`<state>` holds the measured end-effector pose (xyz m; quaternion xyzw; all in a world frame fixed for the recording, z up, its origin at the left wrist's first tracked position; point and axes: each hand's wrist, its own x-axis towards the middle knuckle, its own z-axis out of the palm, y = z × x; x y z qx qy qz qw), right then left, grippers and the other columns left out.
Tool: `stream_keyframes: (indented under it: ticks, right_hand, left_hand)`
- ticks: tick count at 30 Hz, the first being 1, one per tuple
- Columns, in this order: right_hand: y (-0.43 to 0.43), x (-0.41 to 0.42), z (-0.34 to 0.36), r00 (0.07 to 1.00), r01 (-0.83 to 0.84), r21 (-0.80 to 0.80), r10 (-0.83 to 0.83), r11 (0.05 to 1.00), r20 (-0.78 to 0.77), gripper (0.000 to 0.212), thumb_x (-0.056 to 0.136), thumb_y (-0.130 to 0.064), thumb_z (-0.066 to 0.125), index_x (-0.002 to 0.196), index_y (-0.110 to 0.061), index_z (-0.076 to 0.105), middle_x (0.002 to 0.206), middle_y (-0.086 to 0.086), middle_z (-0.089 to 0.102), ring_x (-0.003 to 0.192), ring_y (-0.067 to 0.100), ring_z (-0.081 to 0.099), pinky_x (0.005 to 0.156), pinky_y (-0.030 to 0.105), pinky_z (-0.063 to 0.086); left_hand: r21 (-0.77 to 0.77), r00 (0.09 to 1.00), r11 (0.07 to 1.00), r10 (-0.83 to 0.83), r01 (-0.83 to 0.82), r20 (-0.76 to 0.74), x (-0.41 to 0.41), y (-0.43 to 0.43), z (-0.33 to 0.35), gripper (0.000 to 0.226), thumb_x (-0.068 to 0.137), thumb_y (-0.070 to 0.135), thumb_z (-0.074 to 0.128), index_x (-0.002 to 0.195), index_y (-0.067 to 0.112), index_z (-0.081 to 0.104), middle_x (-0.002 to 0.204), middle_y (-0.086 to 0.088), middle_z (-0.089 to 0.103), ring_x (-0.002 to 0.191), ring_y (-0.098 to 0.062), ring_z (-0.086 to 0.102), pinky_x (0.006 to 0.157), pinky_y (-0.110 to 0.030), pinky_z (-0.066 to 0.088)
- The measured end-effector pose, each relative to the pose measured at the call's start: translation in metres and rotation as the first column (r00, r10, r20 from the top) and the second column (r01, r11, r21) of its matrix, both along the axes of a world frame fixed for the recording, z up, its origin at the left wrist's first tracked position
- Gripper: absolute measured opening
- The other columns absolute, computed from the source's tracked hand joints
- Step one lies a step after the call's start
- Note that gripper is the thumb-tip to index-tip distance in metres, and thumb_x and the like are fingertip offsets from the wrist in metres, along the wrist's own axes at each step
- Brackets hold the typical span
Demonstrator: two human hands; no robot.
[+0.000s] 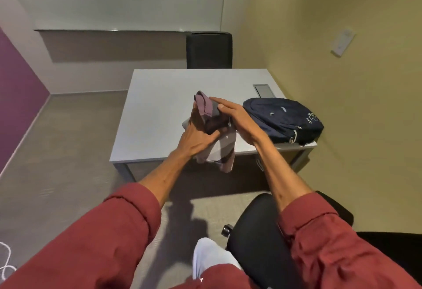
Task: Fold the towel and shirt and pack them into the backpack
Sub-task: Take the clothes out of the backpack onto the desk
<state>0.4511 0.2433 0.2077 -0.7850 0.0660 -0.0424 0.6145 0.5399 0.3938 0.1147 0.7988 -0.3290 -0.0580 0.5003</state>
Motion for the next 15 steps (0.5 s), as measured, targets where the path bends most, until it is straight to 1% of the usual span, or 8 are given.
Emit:
stream_keyframes:
  ticks: [3, 5, 7, 10, 12, 14, 15]
  right_hand:
    - [0.01, 0.045, 0.005, 1.0, -0.008, -0.038, 0.009, 0.999, 0.025, 0.04, 0.113, -0.028, 0.05, 0.152, -0.024, 0.061, 0.15, -0.011, 0.061, 0.126, -0.006, 0.058, 0.091, 0.008, 0.05]
    - [0.013, 0.077, 0.004, 0.999, -0.018, -0.059, 0.02, 0.998, 0.031, 0.04, 0.114, -0.03, 0.05, 0.152, -0.025, 0.06, 0.153, -0.008, 0.06, 0.129, 0.002, 0.057, 0.09, 0.008, 0.05]
    - [0.012, 0.111, 0.0, 0.999, -0.025, -0.06, 0.028, 0.998, 0.043, 0.041, 0.114, -0.031, 0.051, 0.153, -0.025, 0.06, 0.156, -0.005, 0.058, 0.135, 0.011, 0.055, 0.094, 0.01, 0.051]
    - [0.005, 0.167, -0.008, 0.998, -0.024, -0.053, 0.028, 0.998, 0.059, 0.042, 0.114, -0.032, 0.05, 0.155, -0.025, 0.057, 0.159, -0.004, 0.055, 0.14, 0.015, 0.051, 0.105, 0.02, 0.05]
    - [-0.001, 0.204, -0.013, 0.997, -0.027, -0.042, 0.031, 0.999, 0.077, 0.043, 0.114, -0.032, 0.049, 0.157, -0.025, 0.055, 0.16, -0.003, 0.054, 0.143, 0.017, 0.051, 0.106, 0.021, 0.049]
    - [-0.008, 0.241, -0.021, 0.996, -0.037, -0.02, 0.038, 0.999, 0.085, 0.044, 0.114, -0.032, 0.048, 0.158, -0.027, 0.053, 0.161, -0.004, 0.053, 0.144, 0.017, 0.05, 0.108, 0.024, 0.049]
    - [-0.012, 0.26, -0.024, 0.995, -0.045, -0.01, 0.046, 0.999, 0.087, 0.044, 0.114, -0.032, 0.048, 0.158, -0.028, 0.052, 0.162, -0.005, 0.052, 0.142, 0.015, 0.051, 0.106, 0.021, 0.05]
  left_hand:
    - [-0.005, 0.999, 0.999, 0.042, -0.042, 0.017, 0.036, 0.009, 0.007, 0.088, 0.092, 0.067, 0.072, 0.162, 0.044, 0.024, 0.155, -0.002, 0.051, 0.135, -0.025, 0.059, 0.114, -0.053, 0.052]
    - [0.025, 0.997, 0.997, 0.077, -0.077, 0.011, 0.064, 0.011, 0.008, 0.09, 0.092, 0.067, 0.073, 0.162, 0.042, 0.023, 0.154, -0.002, 0.051, 0.134, -0.026, 0.059, 0.114, -0.052, 0.053]
    - [0.046, 0.995, 0.994, 0.102, -0.102, 0.004, 0.095, 0.011, 0.005, 0.092, 0.091, 0.068, 0.073, 0.162, 0.043, 0.021, 0.156, -0.001, 0.049, 0.135, -0.026, 0.058, 0.114, -0.052, 0.053]
    - [0.058, 0.992, 0.99, 0.126, -0.126, 0.003, 0.152, 0.003, 0.0, 0.094, 0.089, 0.073, 0.071, 0.163, 0.045, 0.02, 0.159, 0.0, 0.046, 0.136, -0.026, 0.057, 0.115, -0.053, 0.052]
    - [0.073, 0.99, 0.988, 0.139, -0.139, 0.003, 0.191, -0.005, -0.005, 0.094, 0.089, 0.073, 0.071, 0.163, 0.045, 0.019, 0.158, 0.0, 0.047, 0.135, -0.026, 0.057, 0.114, -0.053, 0.052]
    - [0.087, 0.989, 0.985, 0.15, -0.15, 0.007, 0.228, -0.012, -0.011, 0.089, 0.092, 0.07, 0.071, 0.161, 0.049, 0.018, 0.159, 0.0, 0.046, 0.136, -0.025, 0.056, 0.115, -0.053, 0.051]
    - [0.085, 0.989, 0.985, 0.15, -0.149, -0.007, 0.245, -0.014, -0.011, 0.085, 0.092, 0.069, 0.07, 0.158, 0.054, 0.019, 0.158, 0.0, 0.047, 0.135, -0.025, 0.056, 0.115, -0.053, 0.051]
